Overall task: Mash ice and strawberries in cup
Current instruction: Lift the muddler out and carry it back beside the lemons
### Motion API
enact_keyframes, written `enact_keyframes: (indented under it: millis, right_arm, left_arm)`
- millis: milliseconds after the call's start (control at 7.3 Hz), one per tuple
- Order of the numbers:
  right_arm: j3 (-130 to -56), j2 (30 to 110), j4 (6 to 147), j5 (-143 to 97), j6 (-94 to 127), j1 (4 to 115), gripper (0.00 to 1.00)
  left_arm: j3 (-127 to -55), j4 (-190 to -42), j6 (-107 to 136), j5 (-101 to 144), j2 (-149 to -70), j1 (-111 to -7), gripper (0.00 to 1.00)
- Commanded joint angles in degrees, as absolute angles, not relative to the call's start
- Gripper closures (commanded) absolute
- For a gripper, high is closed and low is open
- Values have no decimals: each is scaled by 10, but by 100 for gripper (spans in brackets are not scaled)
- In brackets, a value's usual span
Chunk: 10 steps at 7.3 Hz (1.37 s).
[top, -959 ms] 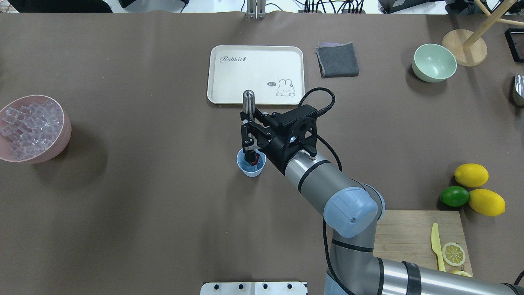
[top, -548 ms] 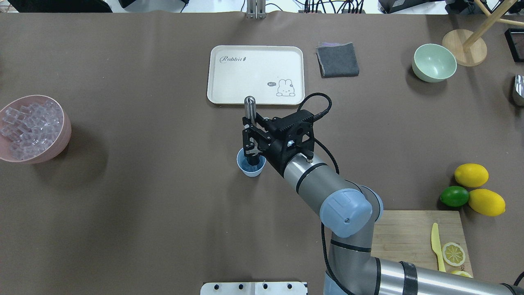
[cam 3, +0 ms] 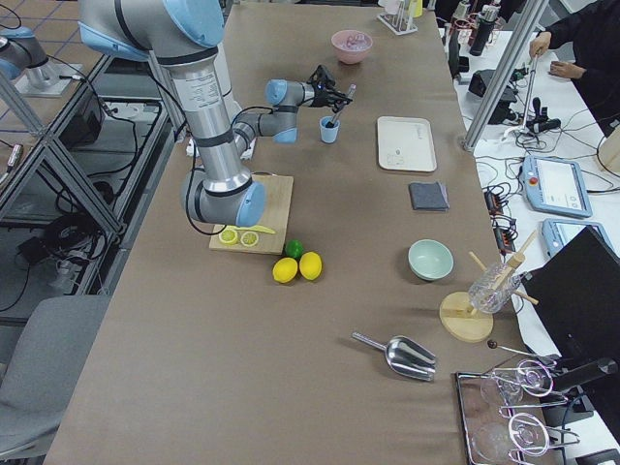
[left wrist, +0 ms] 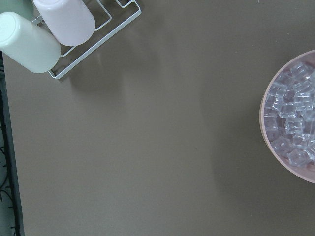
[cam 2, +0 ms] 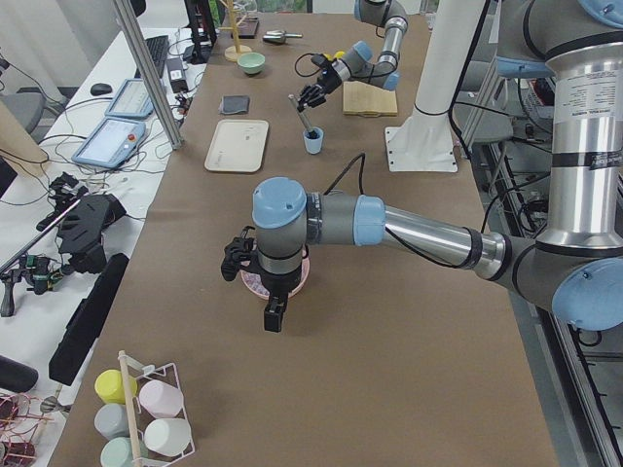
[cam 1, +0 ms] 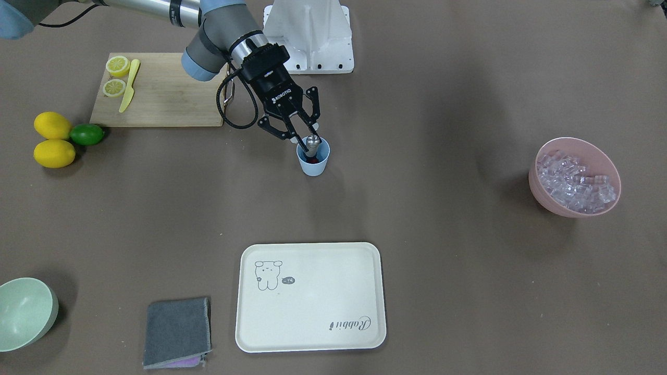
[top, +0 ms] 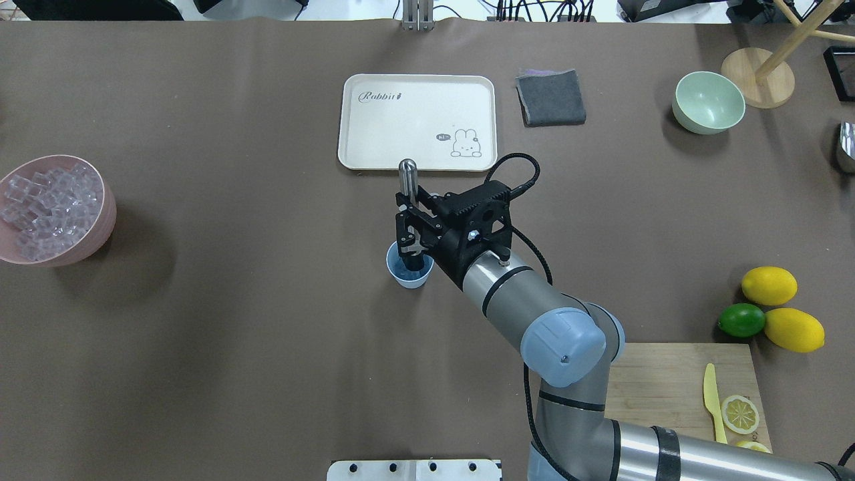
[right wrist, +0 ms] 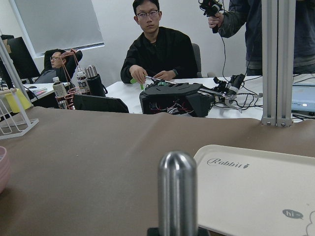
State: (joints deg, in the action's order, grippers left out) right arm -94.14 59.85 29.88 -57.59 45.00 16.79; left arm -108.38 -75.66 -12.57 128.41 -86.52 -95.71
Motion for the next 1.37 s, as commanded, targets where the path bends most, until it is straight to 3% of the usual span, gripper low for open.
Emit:
enact_keyframes:
  millis: [0,685,959,1233]
  right_arm:
    - [-946,599,299,-577,449,168,100]
    - [-1044,616,377,-702,449,268,100]
    - [-1049,697,381,-832,456,361,100]
    - [-1072,760,488,-1003,473,475,100]
  left_arm:
    - [-1084,-757,-126,1284,-865,-957,3]
    - [-1087,-757,-126,1283,-864,-964,3]
    - [-1088,-758,-126,1281,-864,-965,3]
    - [-1091,-759,-126,1281,-864,-972,3]
